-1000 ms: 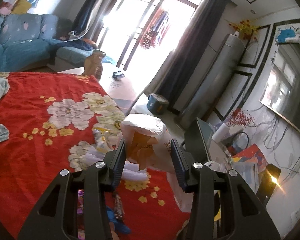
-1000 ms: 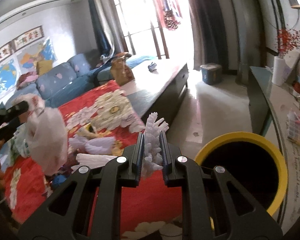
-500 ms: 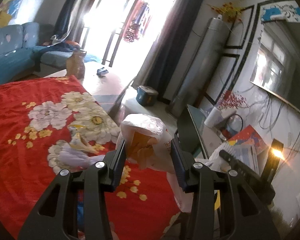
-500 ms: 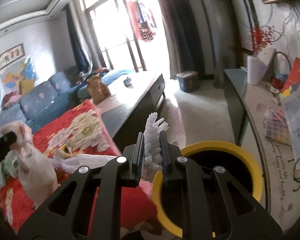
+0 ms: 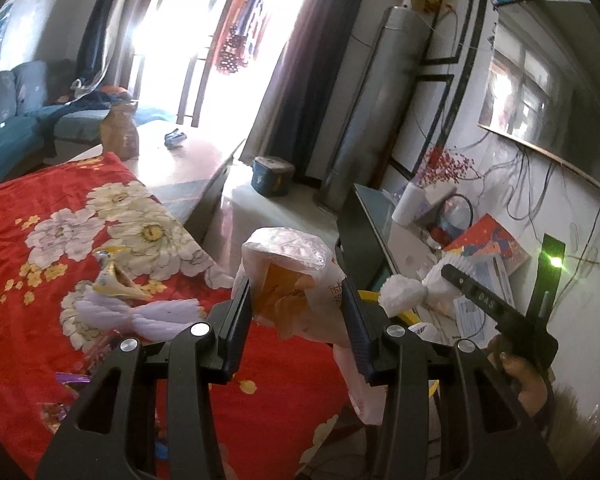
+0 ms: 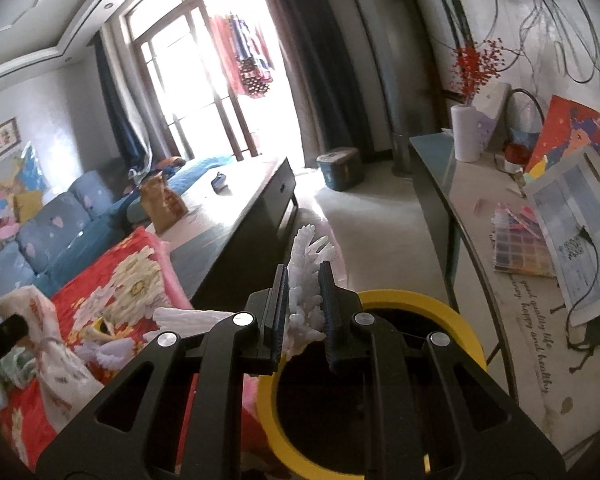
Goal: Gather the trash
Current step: 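Carry the white bag in the left gripper and white paper in the right gripper to the bin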
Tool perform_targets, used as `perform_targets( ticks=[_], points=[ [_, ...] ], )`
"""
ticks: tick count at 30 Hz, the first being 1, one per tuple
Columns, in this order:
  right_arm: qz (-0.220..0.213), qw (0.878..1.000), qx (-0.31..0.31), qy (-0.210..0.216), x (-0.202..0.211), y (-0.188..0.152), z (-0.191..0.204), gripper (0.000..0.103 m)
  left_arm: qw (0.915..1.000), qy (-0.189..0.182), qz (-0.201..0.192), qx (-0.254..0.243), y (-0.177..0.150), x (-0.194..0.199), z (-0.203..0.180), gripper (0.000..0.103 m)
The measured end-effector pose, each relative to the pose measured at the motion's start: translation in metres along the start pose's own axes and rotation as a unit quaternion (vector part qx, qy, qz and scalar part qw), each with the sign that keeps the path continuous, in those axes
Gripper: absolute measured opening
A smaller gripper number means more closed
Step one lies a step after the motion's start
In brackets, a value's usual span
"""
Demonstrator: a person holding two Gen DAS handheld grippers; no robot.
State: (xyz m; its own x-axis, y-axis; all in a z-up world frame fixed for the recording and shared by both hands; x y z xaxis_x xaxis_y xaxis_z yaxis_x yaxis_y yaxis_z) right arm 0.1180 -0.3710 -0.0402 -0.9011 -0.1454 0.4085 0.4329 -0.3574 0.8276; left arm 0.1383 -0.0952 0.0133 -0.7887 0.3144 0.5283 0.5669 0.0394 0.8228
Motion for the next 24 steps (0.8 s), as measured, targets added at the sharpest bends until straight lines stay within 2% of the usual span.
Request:
perform_targets(
  ticks=[24],
  points=[
    [-0.011, 0.998, -0.044, -0.043, 0.006, -0.003, -0.046, 0.011, 0.9973, -0.007, 0.014, -0.072, -0.017, -0.034, -0.070, 0.042]
  ],
)
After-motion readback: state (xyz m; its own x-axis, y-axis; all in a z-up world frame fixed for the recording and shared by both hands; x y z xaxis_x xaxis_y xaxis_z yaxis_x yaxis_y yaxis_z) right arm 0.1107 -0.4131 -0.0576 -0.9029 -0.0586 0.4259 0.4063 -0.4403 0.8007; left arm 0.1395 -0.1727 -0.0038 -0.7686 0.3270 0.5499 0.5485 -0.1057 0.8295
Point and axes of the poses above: each gripper's, at about its wrist camera, not at the fingertips, and x roughly against the way its jaws point, z to its left, y to its top, the point moved 1 cm from there along -x, roughly the way its jaws point, and after that the axes turned 8 degrees about y, right-handed, at the moved point
